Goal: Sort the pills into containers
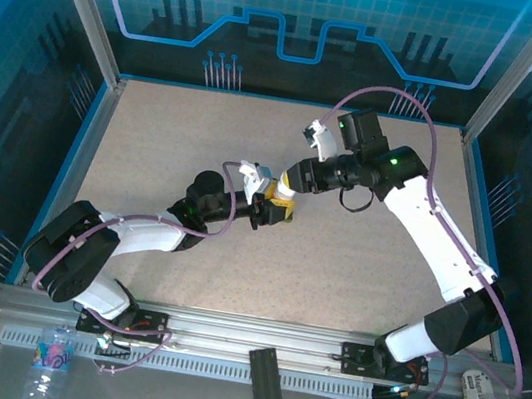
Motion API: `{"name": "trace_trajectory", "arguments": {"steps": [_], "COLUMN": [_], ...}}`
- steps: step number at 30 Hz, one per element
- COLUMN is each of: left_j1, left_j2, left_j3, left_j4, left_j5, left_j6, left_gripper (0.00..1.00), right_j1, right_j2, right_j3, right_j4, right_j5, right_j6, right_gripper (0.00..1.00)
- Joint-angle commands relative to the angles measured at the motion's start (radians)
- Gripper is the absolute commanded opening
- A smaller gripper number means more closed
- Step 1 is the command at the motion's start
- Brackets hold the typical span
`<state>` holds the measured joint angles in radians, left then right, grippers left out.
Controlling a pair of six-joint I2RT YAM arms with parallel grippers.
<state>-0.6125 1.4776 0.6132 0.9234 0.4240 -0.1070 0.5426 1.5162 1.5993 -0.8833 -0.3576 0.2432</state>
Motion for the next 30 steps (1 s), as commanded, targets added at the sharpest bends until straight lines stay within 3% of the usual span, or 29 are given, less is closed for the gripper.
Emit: {"name": "trace_trajectory", "arguments": {"steps": [1,5,16,25,30], "left_j1": [-0.008,-0.009,-0.008,-0.009,-0.009], "left_j2": [-0.023,-0.021,-0.026,-0.04,-0.045], "left_j3": [0.017,0.021,0.025,0.017,0.023], "left_j4": [0.059,0.06,0.058,0.092,0.093], "left_j5": [0.039,0.034,0.03,0.016,0.025], "left_j6": [0.013,0.011,0.01,0.011,0.012], "left_gripper": [0.0,0.0,0.0,0.0,0.0], "right_j1": [0.05,0.089,0.111,0.01,0.002], "right_j2": [0.034,0.034,-0.007,-0.098,-0.106], "right_j3": [0.018,-0.008,-0.075,-0.199,-0.205], "right_j4": [-0.034,-0.022,0.056,0.175,0.172], "right_j5": [0.118,0.215,0.267,0.093,0.064], "right_j6": [0.067,0.131,0.18,0.261,0.263], "right_gripper": [0.35,0.35,0.38,0.37,0.38]}}
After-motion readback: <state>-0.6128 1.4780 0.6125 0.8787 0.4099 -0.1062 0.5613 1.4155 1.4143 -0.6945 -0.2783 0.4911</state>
